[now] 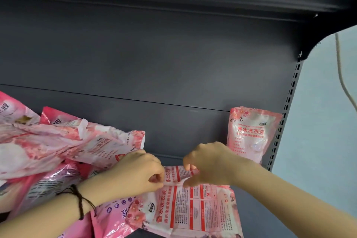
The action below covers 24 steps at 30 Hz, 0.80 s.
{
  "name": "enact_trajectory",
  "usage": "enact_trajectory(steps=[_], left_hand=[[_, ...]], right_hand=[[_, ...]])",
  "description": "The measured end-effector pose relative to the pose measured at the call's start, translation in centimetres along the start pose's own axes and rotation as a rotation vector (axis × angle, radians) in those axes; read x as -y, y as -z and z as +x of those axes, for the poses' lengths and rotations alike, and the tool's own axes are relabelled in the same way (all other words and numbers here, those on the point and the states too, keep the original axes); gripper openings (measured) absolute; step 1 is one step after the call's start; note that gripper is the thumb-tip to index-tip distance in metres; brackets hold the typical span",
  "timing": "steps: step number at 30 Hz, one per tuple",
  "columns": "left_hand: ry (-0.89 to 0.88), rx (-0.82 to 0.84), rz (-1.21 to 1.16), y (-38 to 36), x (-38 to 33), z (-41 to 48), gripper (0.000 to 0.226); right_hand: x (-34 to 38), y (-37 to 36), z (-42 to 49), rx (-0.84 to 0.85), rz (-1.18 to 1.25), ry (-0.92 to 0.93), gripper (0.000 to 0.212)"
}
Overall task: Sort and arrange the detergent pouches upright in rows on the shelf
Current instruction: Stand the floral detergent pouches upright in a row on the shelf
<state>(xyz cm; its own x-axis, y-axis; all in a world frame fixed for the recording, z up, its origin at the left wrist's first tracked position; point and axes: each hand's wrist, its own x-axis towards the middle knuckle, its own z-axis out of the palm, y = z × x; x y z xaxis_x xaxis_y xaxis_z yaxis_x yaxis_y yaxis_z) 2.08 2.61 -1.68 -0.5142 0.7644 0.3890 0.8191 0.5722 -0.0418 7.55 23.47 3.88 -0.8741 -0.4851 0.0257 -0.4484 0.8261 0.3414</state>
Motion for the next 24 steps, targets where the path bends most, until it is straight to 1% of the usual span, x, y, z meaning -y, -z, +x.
enact_trajectory(steps=[2, 4, 7, 9, 11, 12, 15, 17, 19, 21, 22, 24], left_hand=[[-0.010, -0.054, 0.022, -0.1, 0.1, 0.4, 0.022], [-0.002, -0.121, 0.030, 0.1, 0.3, 0.9, 0.022], [0.036, -0.212, -0.026, 0.6, 0.7, 2.0, 0.015], [0.078, -0.271, -0.112, 1.0, 0.7, 3.0, 0.011], [0.134, -0.384, -0.278, 1.2, 0.7, 4.1, 0.005], [0.174, -0.449, -0.368, 1.1, 0.9, 4.5, 0.014], [0.324, -0.625, -0.650, 0.6, 1.2, 5.8, 0.057], [0.471, -0.680, -0.887, 0.3, 1.1, 6.6, 0.070], [0.586, -0.639, -1.135, -0.4, 0.7, 7.4, 0.070], [0.624, -0.489, -1.312, -1.3, 0.2, 8.0, 0.063], [0.612, -0.403, -1.382, -1.8, -0.3, 8.3, 0.058], [0.562, -0.294, -1.553, -2.7, -1.4, 9.1, 0.047]], right_hand=[[1.0, -0.9, 0.8, -0.010, -0.012, -0.006, 0.053], [1.8, -1.9, 1.6, -0.048, -0.010, -0.026, 0.044], [1.8, -3.2, 2.7, -0.180, -0.022, -0.121, 0.028], [0.6, -3.5, 2.9, -0.282, 0.080, -0.214, 0.029], [-0.8, -3.5, 2.7, -0.393, 0.281, -0.281, 0.033], [-1.4, -3.4, 2.5, -0.457, 0.380, -0.303, 0.033], [-2.9, -3.2, 1.7, -0.649, 0.647, -0.372, 0.032], [-3.7, -2.9, 1.1, -0.783, 0.895, -0.473, 0.034], [-4.4, -2.6, 0.5, -0.907, 1.297, -0.551, 0.035], [-4.8, -2.7, -0.1, -0.943, 1.647, -0.583, 0.030], [-4.8, -2.7, -0.4, -0.936, 1.733, -0.588, 0.029], [-4.7, -3.0, -0.8, -0.935, 1.770, -0.592, 0.033]])
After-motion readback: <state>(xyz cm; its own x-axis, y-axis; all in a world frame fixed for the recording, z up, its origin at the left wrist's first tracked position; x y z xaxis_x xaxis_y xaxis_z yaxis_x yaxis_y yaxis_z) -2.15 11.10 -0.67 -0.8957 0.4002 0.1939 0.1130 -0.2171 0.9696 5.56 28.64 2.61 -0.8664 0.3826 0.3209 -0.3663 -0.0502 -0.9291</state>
